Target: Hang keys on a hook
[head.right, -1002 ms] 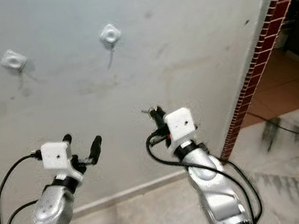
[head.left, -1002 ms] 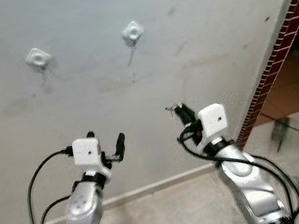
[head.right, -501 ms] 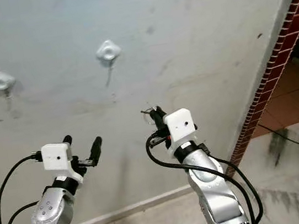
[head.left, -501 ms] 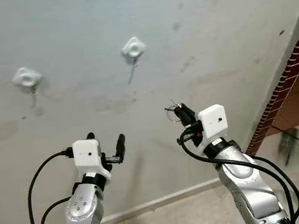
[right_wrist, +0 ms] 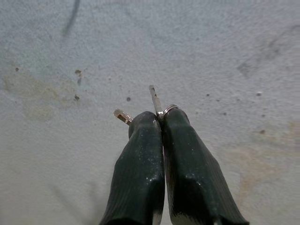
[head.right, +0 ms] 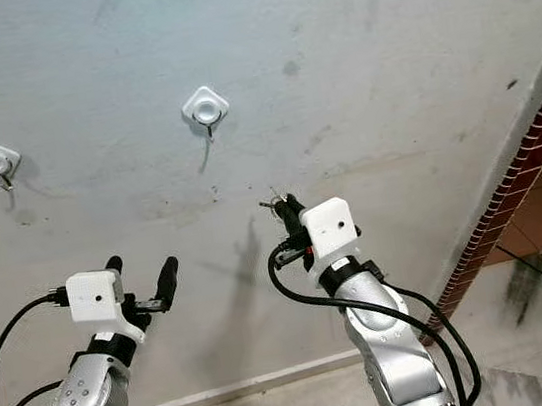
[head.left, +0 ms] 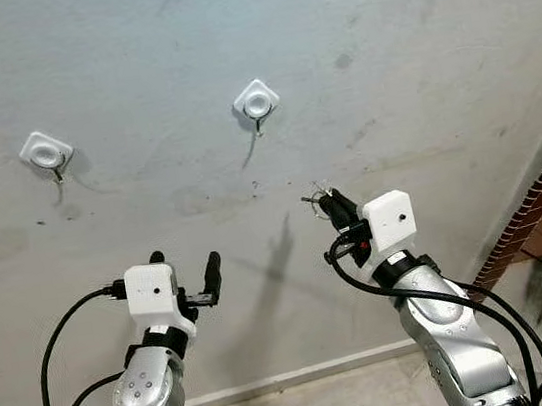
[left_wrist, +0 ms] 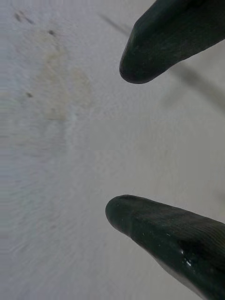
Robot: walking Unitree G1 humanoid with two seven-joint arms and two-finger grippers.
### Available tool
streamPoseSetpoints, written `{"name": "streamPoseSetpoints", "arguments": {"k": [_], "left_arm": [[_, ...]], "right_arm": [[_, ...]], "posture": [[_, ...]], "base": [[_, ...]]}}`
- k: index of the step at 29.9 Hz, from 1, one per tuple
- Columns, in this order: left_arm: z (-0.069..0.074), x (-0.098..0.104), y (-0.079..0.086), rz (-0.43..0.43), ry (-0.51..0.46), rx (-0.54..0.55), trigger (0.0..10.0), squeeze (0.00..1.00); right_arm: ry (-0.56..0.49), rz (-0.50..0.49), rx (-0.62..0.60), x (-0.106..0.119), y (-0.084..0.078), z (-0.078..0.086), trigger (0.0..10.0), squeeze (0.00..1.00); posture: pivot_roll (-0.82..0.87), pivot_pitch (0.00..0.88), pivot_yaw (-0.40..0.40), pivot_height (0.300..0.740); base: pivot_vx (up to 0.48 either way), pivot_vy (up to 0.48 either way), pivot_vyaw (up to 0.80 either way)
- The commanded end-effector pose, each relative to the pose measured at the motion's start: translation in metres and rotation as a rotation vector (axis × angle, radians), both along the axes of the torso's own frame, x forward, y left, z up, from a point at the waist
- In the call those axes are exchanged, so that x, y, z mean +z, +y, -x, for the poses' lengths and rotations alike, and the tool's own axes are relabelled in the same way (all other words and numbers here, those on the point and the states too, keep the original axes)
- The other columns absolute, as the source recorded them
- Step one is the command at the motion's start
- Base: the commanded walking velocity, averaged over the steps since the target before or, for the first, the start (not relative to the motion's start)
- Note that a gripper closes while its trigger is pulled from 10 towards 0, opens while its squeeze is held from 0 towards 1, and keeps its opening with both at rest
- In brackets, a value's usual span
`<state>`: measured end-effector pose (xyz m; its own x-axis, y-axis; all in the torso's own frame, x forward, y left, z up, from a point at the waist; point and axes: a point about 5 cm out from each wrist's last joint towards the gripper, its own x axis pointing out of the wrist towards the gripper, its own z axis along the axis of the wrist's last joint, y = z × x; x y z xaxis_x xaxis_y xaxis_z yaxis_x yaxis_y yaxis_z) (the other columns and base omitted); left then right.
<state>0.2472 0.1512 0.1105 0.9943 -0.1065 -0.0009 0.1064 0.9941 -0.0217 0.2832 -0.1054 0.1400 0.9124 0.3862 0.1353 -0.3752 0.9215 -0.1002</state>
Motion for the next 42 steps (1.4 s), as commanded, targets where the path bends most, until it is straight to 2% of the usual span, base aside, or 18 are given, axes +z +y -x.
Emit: {"name": "streamPoseSetpoints", "arguments": {"k": [1, 5, 12, 22, 42], "left_arm": [[0.004, 0.006, 0.003, -0.036, -0.028, 0.012, 10.0, 0.0], [0.011, 0.008, 0.002, -0.067, -0.038, -0.008, 10.0, 0.0], [0.016, 0.012, 0.003, -0.051, -0.035, -0.025, 10.0, 0.0], [0.014, 0.012, 0.018, -0.032, -0.018, -0.016, 10.0, 0.0], [0.014, 0.013, 0.019, -0.03, -0.019, -0.016, 10.0, 0.0]], "right_arm": [[0.001, -0.017, 0.006, 0.001, 0.0, -0.001, 10.0, 0.0], [0.003, -0.043, 0.04, 0.002, 0.01, -0.003, 10.0, 0.0], [-0.019, -0.071, 0.1, 0.012, 0.022, -0.007, 10.0, 0.0], [-0.034, -0.119, 0.132, 0.027, 0.028, -0.008, 10.0, 0.0], [-0.034, -0.12, 0.133, 0.027, 0.028, -0.008, 10.0, 0.0]], "posture": [[0.07, 0.051, 0.026, 0.74], [0.08, 0.054, 0.022, 0.74], [0.12, 0.056, 0.019, 0.74], [0.13, 0.046, 0.016, 0.74], [0.13, 0.046, 0.016, 0.74]], "base": [[0.0, 0.0, 0.0], [0.0, 0.0, 0.0], [0.0, 0.0, 0.0], [0.0, 0.0, 0.0], [0.0, 0.0, 0.0]]}}
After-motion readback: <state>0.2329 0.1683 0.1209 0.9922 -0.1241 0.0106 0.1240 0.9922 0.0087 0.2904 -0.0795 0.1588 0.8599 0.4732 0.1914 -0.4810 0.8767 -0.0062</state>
